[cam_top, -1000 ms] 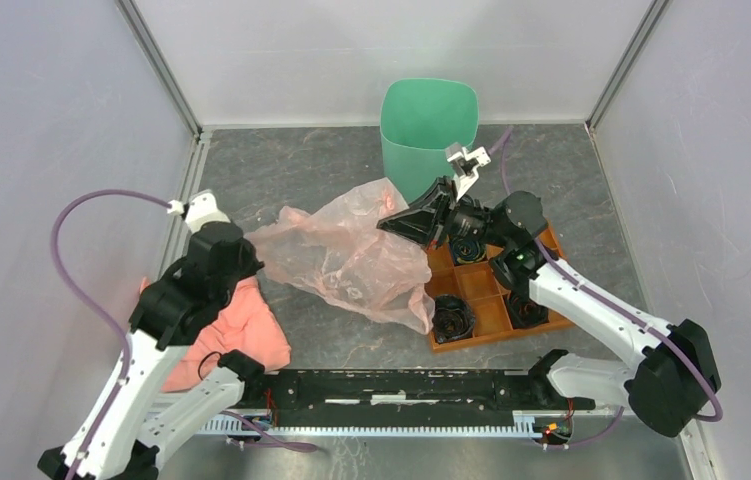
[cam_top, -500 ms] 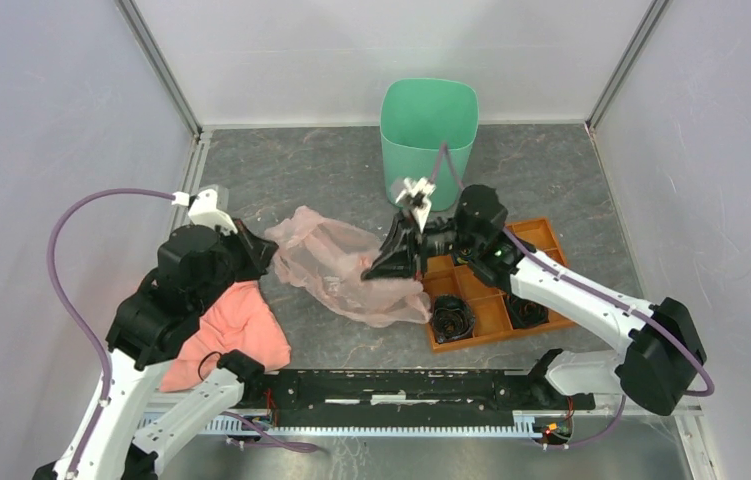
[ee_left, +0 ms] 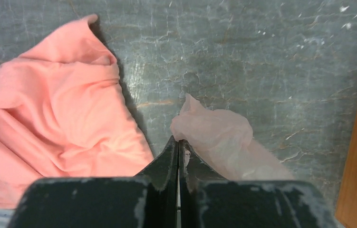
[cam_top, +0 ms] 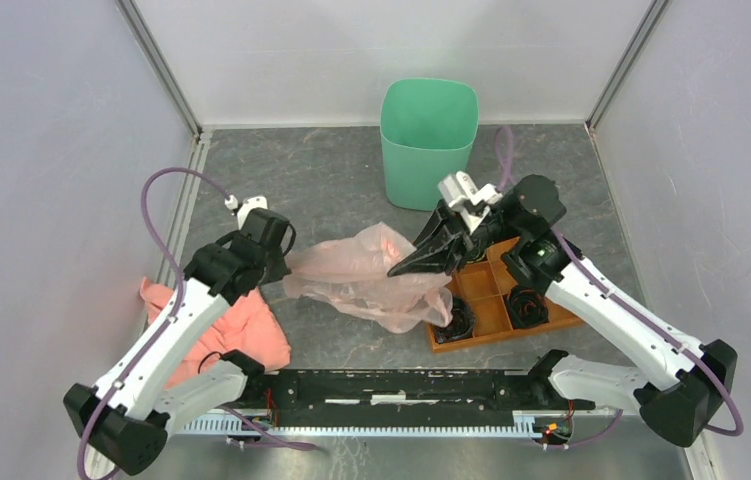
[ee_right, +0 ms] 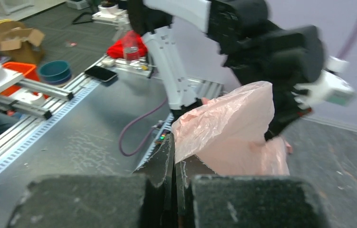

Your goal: Put the trash bags into the trash bin

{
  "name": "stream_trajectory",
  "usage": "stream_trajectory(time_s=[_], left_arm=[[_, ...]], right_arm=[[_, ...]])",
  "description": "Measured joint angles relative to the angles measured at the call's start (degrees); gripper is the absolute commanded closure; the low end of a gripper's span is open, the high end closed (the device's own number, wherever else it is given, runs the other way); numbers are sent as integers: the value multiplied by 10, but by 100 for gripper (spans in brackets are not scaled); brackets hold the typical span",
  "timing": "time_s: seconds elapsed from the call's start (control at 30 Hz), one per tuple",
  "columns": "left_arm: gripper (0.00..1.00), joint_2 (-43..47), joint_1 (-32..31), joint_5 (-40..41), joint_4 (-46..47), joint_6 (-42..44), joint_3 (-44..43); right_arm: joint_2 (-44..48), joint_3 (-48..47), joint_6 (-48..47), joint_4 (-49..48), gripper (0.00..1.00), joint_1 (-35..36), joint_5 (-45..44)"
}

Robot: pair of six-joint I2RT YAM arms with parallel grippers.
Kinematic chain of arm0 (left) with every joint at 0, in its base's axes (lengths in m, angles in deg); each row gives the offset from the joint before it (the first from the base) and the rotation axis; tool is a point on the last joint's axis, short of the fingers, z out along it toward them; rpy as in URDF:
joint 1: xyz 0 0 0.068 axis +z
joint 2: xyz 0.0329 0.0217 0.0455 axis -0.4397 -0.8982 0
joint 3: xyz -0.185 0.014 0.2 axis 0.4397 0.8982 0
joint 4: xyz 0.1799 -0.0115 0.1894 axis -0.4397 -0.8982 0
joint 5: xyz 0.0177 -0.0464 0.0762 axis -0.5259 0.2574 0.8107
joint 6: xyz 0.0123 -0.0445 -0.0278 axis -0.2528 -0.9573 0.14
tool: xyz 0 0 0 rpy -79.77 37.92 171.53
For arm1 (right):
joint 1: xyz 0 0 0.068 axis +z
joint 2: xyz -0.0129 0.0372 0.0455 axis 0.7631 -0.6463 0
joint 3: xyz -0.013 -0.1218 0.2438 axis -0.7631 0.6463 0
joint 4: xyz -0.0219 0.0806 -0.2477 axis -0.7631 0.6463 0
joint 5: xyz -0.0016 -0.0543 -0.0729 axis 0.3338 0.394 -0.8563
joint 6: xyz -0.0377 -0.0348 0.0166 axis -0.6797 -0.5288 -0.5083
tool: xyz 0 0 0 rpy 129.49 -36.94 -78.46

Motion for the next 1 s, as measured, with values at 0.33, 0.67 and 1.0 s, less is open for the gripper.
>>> stream_trajectory(time_s=[0.33, 0.67, 1.0], left_arm=[[76, 106, 1, -18, -46, -2, -5], [0, 231, 1, -21, -106, -19, -112], [0, 189, 1, -145, 11, -13, -112]], right_arm=[[-17, -21, 39, 18, 99, -85, -165], [-145, -52, 68, 109, 99, -44, -234], [-459, -284, 99, 187, 31, -3, -276]])
